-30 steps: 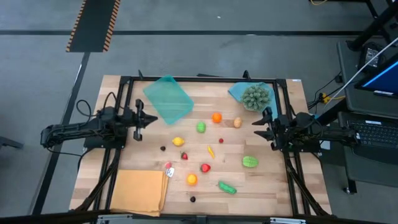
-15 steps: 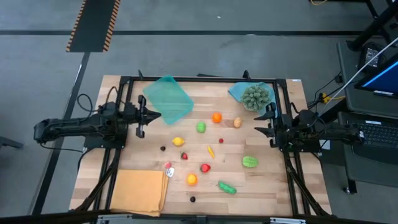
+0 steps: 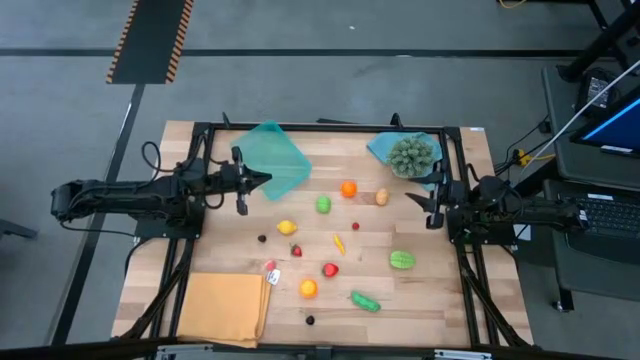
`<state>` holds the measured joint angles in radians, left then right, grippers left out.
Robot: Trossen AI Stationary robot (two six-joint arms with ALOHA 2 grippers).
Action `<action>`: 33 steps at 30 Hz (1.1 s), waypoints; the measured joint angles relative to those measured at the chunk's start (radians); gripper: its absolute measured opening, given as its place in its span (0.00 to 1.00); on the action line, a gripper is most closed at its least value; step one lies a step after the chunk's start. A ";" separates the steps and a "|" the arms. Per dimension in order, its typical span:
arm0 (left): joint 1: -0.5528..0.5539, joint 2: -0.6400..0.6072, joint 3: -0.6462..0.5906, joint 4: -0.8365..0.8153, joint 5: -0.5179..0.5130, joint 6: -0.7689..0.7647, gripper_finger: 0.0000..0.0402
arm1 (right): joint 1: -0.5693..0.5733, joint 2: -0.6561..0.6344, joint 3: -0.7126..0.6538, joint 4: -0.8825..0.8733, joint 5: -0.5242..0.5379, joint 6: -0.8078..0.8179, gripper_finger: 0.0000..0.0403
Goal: Pick and placing Produce into tupperware
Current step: Put the green starfruit into the blue bin
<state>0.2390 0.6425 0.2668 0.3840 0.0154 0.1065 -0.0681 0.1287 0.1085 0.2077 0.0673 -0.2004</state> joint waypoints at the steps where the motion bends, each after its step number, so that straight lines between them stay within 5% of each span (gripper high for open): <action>1: 0.000 0.003 0.000 -0.003 -0.001 -0.017 0.03 | 0.000 0.000 0.000 -0.011 0.000 0.008 0.45; 10: 0.000 0.040 0.000 -0.005 -0.004 -0.053 0.14 | 0.000 0.003 0.000 -0.017 0.001 0.094 0.48; 23: 0.000 0.096 0.000 0.000 -0.111 0.002 0.50 | 0.000 0.084 0.000 0.107 0.074 0.071 0.79; 33: 0.000 0.097 0.000 0.020 -0.111 0.042 0.53 | 0.000 0.099 0.000 0.133 0.074 -0.012 0.82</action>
<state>0.2390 0.7395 0.2668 0.4035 -0.0956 0.1488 -0.0681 0.2279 0.1085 0.3405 0.1411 -0.2127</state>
